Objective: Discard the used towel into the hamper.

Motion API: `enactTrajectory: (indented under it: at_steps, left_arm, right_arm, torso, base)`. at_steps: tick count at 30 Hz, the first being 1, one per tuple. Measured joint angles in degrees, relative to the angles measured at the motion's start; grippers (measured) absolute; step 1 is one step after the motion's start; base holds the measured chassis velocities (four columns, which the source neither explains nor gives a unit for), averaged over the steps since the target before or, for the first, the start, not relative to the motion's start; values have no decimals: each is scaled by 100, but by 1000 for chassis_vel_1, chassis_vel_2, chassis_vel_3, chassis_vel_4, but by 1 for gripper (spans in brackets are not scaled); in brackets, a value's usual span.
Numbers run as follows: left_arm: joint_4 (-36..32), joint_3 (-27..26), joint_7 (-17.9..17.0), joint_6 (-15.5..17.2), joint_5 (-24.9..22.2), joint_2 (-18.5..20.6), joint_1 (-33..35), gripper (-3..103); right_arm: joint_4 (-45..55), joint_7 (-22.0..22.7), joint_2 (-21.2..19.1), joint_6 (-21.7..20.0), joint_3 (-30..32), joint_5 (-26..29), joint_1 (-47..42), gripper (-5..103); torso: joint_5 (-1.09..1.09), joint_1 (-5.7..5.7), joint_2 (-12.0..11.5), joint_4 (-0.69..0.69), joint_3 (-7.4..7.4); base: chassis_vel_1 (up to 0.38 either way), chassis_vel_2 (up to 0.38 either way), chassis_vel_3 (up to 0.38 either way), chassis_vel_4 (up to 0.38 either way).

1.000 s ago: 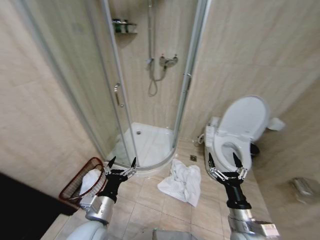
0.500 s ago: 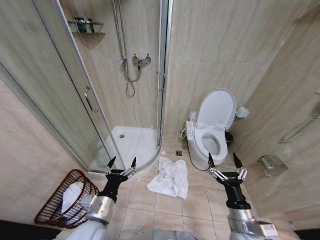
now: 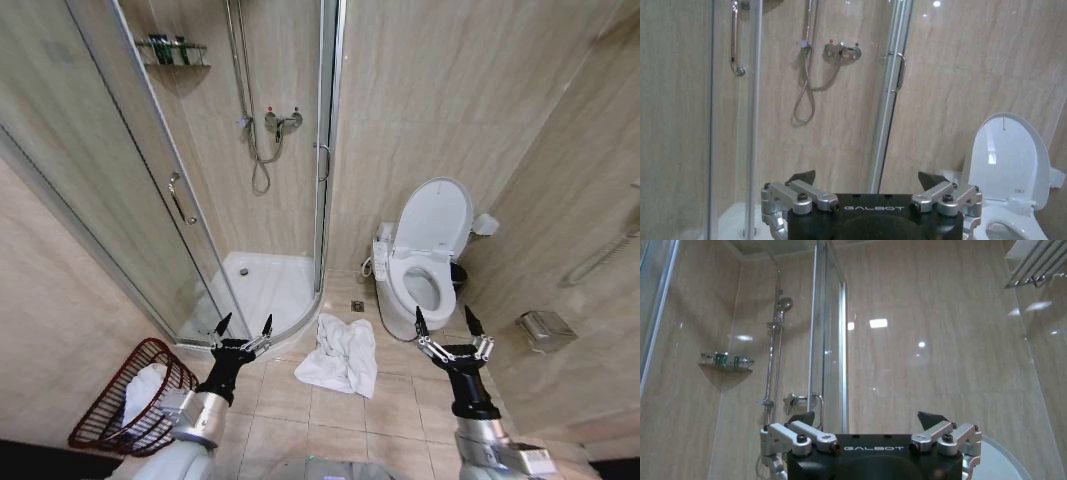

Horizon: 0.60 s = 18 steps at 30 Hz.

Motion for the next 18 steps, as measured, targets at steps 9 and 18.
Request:
enactTrajectory:
  at_steps: [9, 18]
  left_arm:
    - [0, 0, 0, 0, 0, 0, 0, 100]
    - [0, 0, 0, 0, 0, 0, 0, 100]
  right_arm:
    - [-164, 2, 0, 20, 1, 66, 22, 100]
    - [-967, 356, 0, 158, -39, -6, 178, 100]
  torso:
    - [0, -84, -174, -1, -90]
    - [0, -217, -465, 0, -247]
  base:
    - [0, 0, 0, 0]
    - [0, 0, 0, 0]
